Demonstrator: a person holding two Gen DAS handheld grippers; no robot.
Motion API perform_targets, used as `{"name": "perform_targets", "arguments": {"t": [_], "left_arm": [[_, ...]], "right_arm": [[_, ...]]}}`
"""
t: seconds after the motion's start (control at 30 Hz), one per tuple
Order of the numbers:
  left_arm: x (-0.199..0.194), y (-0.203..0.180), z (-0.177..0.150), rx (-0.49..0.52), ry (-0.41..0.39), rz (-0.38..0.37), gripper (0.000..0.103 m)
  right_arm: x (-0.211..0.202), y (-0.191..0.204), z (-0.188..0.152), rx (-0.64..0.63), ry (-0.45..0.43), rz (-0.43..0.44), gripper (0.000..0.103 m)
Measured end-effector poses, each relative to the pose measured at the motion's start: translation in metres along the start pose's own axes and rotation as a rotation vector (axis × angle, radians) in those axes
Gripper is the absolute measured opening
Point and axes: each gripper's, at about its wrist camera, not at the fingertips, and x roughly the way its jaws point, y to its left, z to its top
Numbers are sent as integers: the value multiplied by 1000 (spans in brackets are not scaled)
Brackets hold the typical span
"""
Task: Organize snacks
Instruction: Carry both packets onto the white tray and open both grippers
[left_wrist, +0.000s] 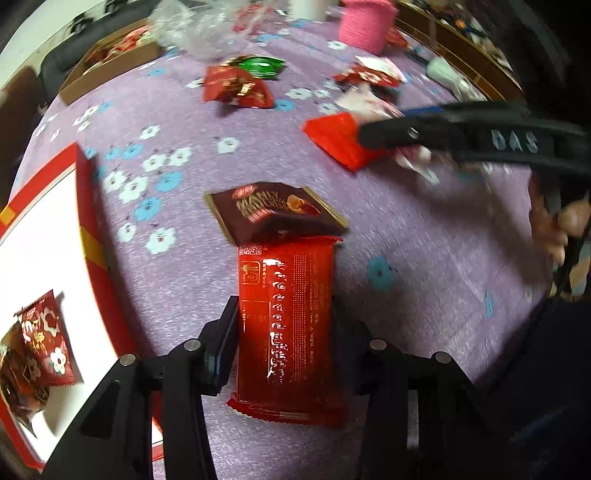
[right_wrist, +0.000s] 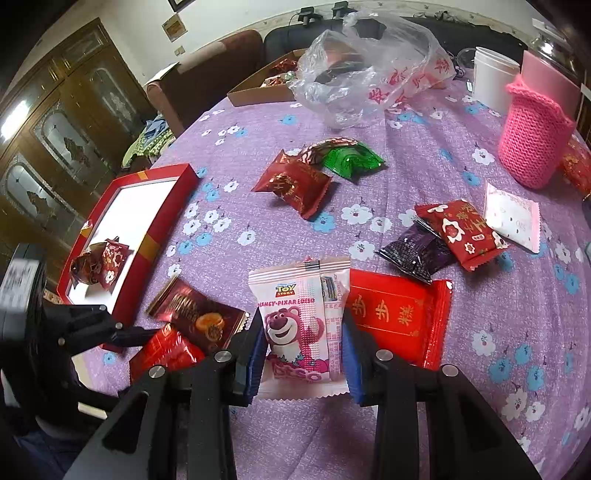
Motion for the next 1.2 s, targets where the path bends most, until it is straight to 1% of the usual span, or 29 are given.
{"name": "perform_targets", "arguments": {"t": [0.07, 0.17, 0.33, 0.43, 0.53, 0.63, 0.83, 0.9, 0.97, 1.07, 1.13, 1.2], "left_arm": [[-5, 3, -1, -12, -10, 3, 44], [-23, 8, -4, -32, -52, -7, 44], [-56, 14, -8, -55, -130, 14, 44], [-68, 22, -12, -94, -148, 33, 44], [-76, 38, -19, -145, -157, 75, 44], [-83, 62, -31, -203, -161, 111, 44], [-97, 103, -48, -297, -183, 180, 44], [-103, 119, -53, -325, -189, 210, 44], [-107, 131, -56, -347, -196, 222, 44], [-109, 148, -59, -377, -181, 287, 45], [-112, 160, -63, -412, -189, 288, 45], [-115, 169, -65, -426, -191, 297, 45]], "right_arm": [[-1, 4, 0, -9, -7, 4, 37], [-4, 12, 1, -29, -19, 7, 37], [-1, 29, 2, -54, -19, 23, 37], [5, 46, 6, -93, -7, 34, 37], [13, 69, 12, -155, 12, 46, 37], [23, 102, 21, -255, 29, 62, 37], [48, 172, 38, -427, 36, 132, 37], [57, 188, 44, -450, 42, 150, 37], [66, 201, 48, -461, 47, 162, 37], [77, 218, 53, -487, 54, 164, 37], [85, 227, 57, -487, 59, 170, 37], [89, 231, 61, -489, 58, 178, 37]]}}
